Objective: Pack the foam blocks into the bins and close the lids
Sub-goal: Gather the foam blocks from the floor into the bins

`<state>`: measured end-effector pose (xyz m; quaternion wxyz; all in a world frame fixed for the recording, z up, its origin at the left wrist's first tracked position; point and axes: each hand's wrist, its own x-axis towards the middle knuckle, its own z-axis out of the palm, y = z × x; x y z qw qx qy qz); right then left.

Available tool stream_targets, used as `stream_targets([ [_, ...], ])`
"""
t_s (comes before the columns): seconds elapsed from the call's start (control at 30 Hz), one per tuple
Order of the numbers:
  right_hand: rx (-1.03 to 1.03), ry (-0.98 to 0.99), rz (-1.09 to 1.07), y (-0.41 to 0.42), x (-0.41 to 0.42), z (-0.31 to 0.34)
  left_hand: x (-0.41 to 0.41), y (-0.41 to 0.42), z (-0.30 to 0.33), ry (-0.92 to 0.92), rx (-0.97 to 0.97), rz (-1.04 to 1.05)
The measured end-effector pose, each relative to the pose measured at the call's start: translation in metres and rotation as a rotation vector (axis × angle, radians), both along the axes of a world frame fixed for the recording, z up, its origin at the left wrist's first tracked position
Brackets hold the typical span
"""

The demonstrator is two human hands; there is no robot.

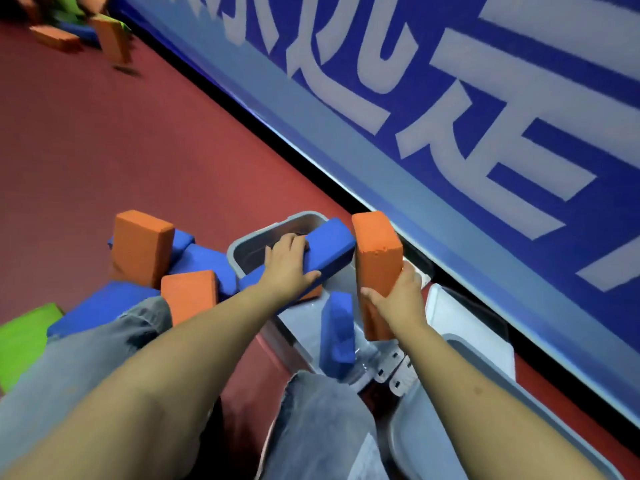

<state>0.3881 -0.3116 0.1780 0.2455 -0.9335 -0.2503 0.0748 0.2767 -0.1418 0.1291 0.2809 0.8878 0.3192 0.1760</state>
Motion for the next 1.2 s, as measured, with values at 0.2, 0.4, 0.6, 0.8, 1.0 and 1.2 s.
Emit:
stream_targets([
  [0.2,-0.152,0.21,0.308,0.026,-0.034,0.0,-0.04,0.016,0.011,0.11,-0.024,-0.015],
  [0.4,-0.196,0.226,0.55,0.094,-0.102,0.017,-0.128,0.07,0.038,0.151,-0.133,0.006],
  [0.6,-0.304,0.301,0.698,0.164,-0.155,-0.02,-0.209,0.137,0.014,0.122,-0.282,0.259],
  [0.8,-0.48,0.497,0.687,0.223,-0.188,-0.134,-0.268,0.164,-0.109,0.212,-0.537,0.48],
  [1.0,-0.538,0.717,0.544,0.268,-0.174,-0.235,-0.262,0.191,-0.211,0.303,-0.812,0.577],
  [1.2,-0.504,0.706,0.356,0.285,-0.147,-0.32,-0.235,0.202,-0.282,0.194,-1.106,0.627],
])
